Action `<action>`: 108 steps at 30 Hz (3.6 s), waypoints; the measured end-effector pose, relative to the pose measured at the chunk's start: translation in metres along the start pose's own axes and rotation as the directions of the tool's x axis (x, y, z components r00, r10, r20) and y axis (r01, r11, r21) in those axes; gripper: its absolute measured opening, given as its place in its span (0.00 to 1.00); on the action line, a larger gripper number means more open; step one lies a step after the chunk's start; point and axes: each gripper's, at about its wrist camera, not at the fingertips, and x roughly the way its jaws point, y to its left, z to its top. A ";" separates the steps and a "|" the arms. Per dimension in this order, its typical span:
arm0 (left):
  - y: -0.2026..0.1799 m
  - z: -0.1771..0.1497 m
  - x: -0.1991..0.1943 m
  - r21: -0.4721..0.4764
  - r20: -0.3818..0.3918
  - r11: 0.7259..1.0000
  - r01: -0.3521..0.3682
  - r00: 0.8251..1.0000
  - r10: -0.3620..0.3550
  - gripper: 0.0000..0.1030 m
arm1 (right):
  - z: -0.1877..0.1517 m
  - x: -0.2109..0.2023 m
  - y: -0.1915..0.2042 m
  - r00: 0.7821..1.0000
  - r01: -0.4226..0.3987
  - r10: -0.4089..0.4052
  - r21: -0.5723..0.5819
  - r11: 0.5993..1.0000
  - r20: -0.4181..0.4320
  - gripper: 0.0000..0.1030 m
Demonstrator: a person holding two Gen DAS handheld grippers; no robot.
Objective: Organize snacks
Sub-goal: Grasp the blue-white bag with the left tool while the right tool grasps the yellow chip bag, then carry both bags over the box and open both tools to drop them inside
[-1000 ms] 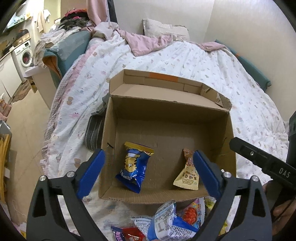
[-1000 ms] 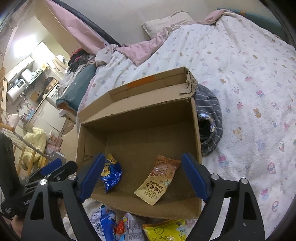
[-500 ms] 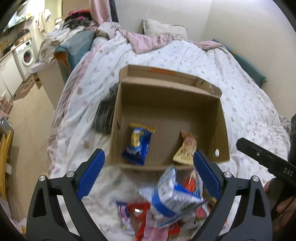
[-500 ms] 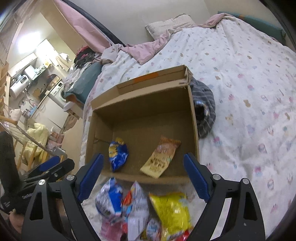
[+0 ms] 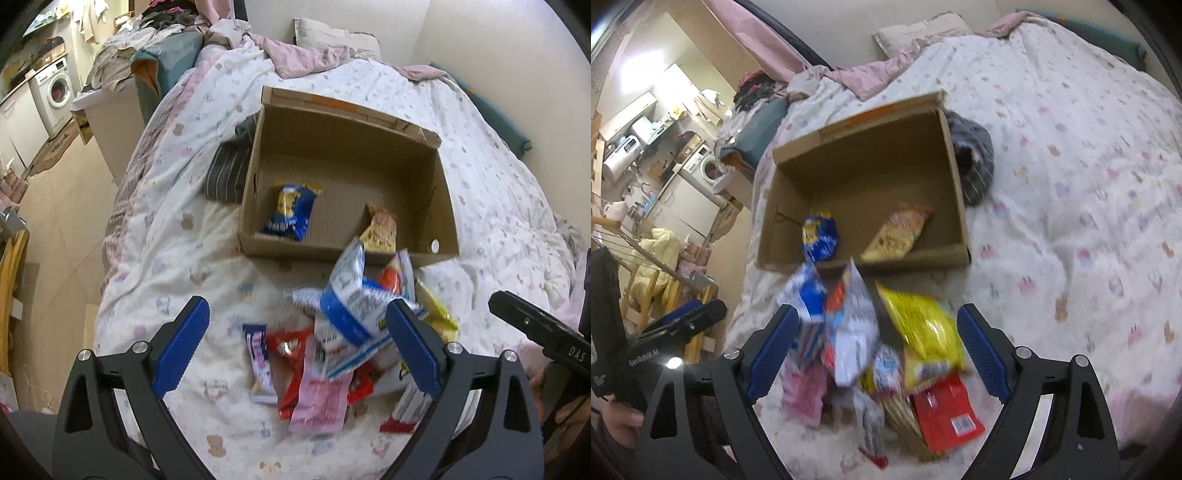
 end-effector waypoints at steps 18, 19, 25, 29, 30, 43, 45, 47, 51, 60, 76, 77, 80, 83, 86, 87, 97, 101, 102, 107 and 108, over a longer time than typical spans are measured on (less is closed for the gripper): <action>-0.024 -0.017 0.052 0.025 -0.187 0.991 0.134 0.974 -0.127 0.92 | -0.024 0.000 -0.045 0.998 0.038 -0.031 0.128 0.991 -0.058 0.87; -0.025 -0.014 0.054 -0.006 -0.184 0.988 0.152 0.971 -0.150 0.92 | -0.024 -0.001 -0.045 0.998 0.035 -0.027 0.131 0.991 -0.056 0.87; -0.015 0.004 0.085 -0.210 -0.228 0.966 0.151 0.953 -0.198 0.92 | -0.021 -0.002 -0.048 0.999 0.020 -0.012 0.149 0.989 -0.052 0.87; -0.020 0.008 0.102 -0.236 -0.250 0.959 0.159 0.943 -0.218 0.90 | -0.021 -0.001 -0.051 0.998 0.020 -0.011 0.158 0.987 -0.056 0.87; -0.022 0.009 0.104 -0.226 -0.248 0.962 0.154 0.946 -0.209 0.87 | -0.021 0.000 -0.052 0.998 0.021 -0.011 0.162 0.987 -0.058 0.87; -0.010 0.017 0.064 -0.109 -0.183 0.992 0.059 0.980 -0.079 0.49 | -0.010 0.028 -0.059 0.988 0.044 -0.014 0.190 0.981 -0.156 0.87; -0.008 0.019 0.056 -0.079 -0.165 0.996 0.044 0.985 -0.056 0.49 | -0.005 0.036 -0.051 0.982 0.070 -0.042 0.146 0.987 -0.182 0.87; -0.007 0.019 0.048 -0.044 -0.142 0.999 0.027 0.989 -0.033 0.49 | -0.001 0.046 -0.041 0.975 0.099 -0.079 0.090 0.991 -0.210 0.87; -0.001 0.016 0.038 -0.006 -0.122 1.000 0.001 0.993 -0.002 0.48 | 0.003 0.080 -0.022 0.950 0.124 -0.120 -0.005 0.992 -0.287 0.87; 0.008 0.005 0.042 0.030 -0.131 0.998 -0.046 0.990 0.050 0.48 | 0.004 0.124 -0.018 0.914 0.179 -0.196 -0.080 0.981 -0.354 0.55; 0.005 0.002 0.042 0.044 -0.105 0.996 -0.084 0.991 0.088 0.48 | 0.001 0.053 -0.048 0.973 0.104 -0.096 0.025 0.994 -0.212 0.44; 0.005 0.001 0.042 0.045 -0.103 0.995 -0.086 0.991 0.090 0.48 | 0.000 0.049 -0.049 0.975 0.097 -0.089 0.027 0.995 -0.205 0.44; 0.002 -0.001 0.040 0.051 -0.093 0.994 -0.096 0.991 0.101 0.48 | -0.002 0.036 -0.049 0.981 0.076 -0.070 0.023 0.997 -0.178 0.44; 0.001 -0.002 0.038 0.060 -0.076 0.992 -0.109 0.991 0.114 0.48 | -0.003 0.030 -0.045 0.985 0.059 -0.055 0.019 0.998 -0.161 0.44; 0.003 -0.002 0.033 0.059 -0.053 0.991 -0.116 0.991 0.120 0.48 | -0.001 0.021 -0.042 0.991 0.006 -0.001 0.036 0.999 -0.132 0.44; 0.003 -0.002 0.030 0.061 -0.044 0.991 -0.122 0.991 0.125 0.48 | -0.001 0.017 -0.040 0.993 -0.012 0.016 0.035 0.999 -0.118 0.44; -0.006 0.034 0.000 0.090 0.049 0.987 -0.133 0.990 0.129 0.48 | 0.032 0.002 -0.004 0.993 -0.117 0.116 -0.027 0.993 -0.030 0.44; -0.012 0.054 0.001 0.122 0.074 0.982 -0.144 0.988 0.135 0.48 | 0.051 0.006 0.007 0.992 -0.127 0.127 -0.041 0.991 0.006 0.44; -0.014 0.058 0.001 0.130 0.080 0.981 -0.146 0.987 0.136 0.48 | 0.055 0.007 0.008 0.992 -0.127 0.127 -0.040 0.991 0.017 0.44; -0.026 0.081 0.012 0.174 0.100 0.973 -0.152 0.986 0.136 0.48 | 0.077 0.015 0.011 0.992 -0.116 0.117 -0.030 0.993 0.052 0.44; -0.029 0.085 0.014 0.180 0.102 0.972 -0.152 0.986 0.135 0.48 | 0.083 0.017 0.012 0.992 -0.111 0.113 -0.034 0.993 0.055 0.44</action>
